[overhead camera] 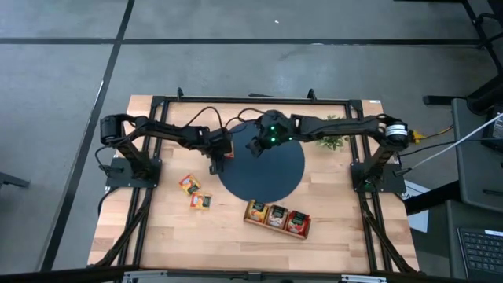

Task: Pick & Place Tea
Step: Put the yellow tea bag into the left section of the wooden organizer

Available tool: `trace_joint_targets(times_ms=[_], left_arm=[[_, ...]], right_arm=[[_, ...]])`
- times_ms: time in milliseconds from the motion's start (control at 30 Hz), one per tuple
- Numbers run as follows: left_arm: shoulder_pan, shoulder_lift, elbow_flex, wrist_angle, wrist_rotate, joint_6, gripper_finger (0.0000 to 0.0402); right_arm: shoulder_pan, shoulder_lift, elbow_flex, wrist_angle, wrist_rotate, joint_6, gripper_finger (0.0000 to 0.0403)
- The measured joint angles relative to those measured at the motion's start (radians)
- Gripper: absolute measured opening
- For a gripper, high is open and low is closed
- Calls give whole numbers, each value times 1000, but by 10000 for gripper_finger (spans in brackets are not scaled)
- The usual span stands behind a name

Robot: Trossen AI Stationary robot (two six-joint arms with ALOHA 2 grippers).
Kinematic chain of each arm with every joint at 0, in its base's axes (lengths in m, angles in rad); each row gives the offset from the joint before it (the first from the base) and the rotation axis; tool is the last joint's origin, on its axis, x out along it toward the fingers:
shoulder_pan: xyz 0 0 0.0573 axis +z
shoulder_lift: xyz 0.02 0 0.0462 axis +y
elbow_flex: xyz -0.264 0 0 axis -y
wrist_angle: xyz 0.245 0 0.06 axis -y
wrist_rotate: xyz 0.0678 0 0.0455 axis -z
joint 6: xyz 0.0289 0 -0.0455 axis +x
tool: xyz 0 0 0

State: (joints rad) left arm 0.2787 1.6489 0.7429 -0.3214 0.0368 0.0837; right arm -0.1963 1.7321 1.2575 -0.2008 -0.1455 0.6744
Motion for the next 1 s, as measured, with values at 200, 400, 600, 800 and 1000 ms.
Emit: trace_joint_targets(times_ms=[200, 400, 600, 800, 1000], left_arm=[[-19, 0, 0, 1, 1, 11, 3], [-22, 0, -2, 12, 11, 0, 3], [-22, 1, -2, 16, 10, -18, 3], [-23, 3, -6, 52, 18, -28, 3], [-23, 5, -6, 66, 18, -45, 3]], right_arm=[[-5, 92, 0, 96, 20, -28, 164], [-26, 168, 0, 137, 58, -32, 184], [-48, 253, 0, 254, 13, -51, 170], [-48, 295, -1, 323, 12, -63, 161], [-49, 336, -1, 378, -19, -56, 161]])
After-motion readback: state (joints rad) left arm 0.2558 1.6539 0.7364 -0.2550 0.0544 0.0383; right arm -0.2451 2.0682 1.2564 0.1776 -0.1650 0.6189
